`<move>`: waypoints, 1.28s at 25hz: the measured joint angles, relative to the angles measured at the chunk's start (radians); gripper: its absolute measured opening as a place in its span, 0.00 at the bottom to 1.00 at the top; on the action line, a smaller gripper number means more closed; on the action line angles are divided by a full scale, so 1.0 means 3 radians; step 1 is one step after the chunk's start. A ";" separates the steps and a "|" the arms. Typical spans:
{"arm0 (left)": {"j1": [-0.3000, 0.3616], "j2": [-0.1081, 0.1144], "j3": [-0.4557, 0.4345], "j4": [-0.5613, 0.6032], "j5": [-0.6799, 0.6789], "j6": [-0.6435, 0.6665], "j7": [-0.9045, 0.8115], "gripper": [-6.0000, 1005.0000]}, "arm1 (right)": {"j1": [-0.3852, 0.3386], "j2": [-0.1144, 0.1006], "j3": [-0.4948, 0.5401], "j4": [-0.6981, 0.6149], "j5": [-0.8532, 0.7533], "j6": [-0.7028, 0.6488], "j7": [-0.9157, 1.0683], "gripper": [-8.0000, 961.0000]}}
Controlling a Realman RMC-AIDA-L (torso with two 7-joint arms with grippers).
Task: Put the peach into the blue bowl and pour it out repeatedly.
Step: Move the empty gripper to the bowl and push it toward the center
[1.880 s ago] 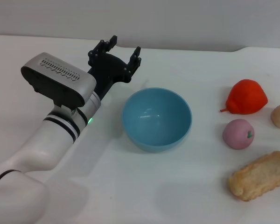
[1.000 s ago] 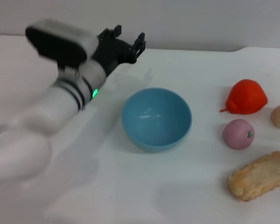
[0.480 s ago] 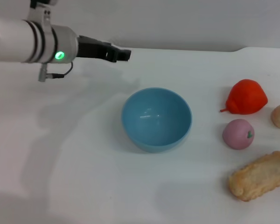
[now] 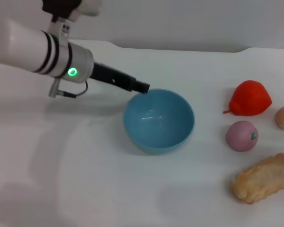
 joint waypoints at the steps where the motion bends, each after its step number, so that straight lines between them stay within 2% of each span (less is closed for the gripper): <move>1: -0.0040 0.0000 0.0003 -0.0109 0.0002 -0.0036 0.0024 0.60 | 0.0000 0.0000 0.0000 0.0000 0.0000 0.0000 0.0000 0.60; 6: -0.0149 0.0004 0.0005 -0.0454 0.0007 -0.0294 0.0177 0.60 | -0.0008 0.0000 0.0000 0.0011 0.0000 -0.0001 0.0000 0.60; 13: -0.0277 0.0012 0.0006 -0.0787 0.0017 -0.0401 0.0258 0.61 | -0.0011 0.0000 0.0000 0.0016 0.0000 -0.0002 -0.0006 0.60; 32: -0.0363 -0.0010 0.0022 -0.1207 0.0024 -0.0609 0.0294 0.61 | 0.0030 0.0000 -0.0011 0.0021 -0.0011 0.0027 -0.0002 0.60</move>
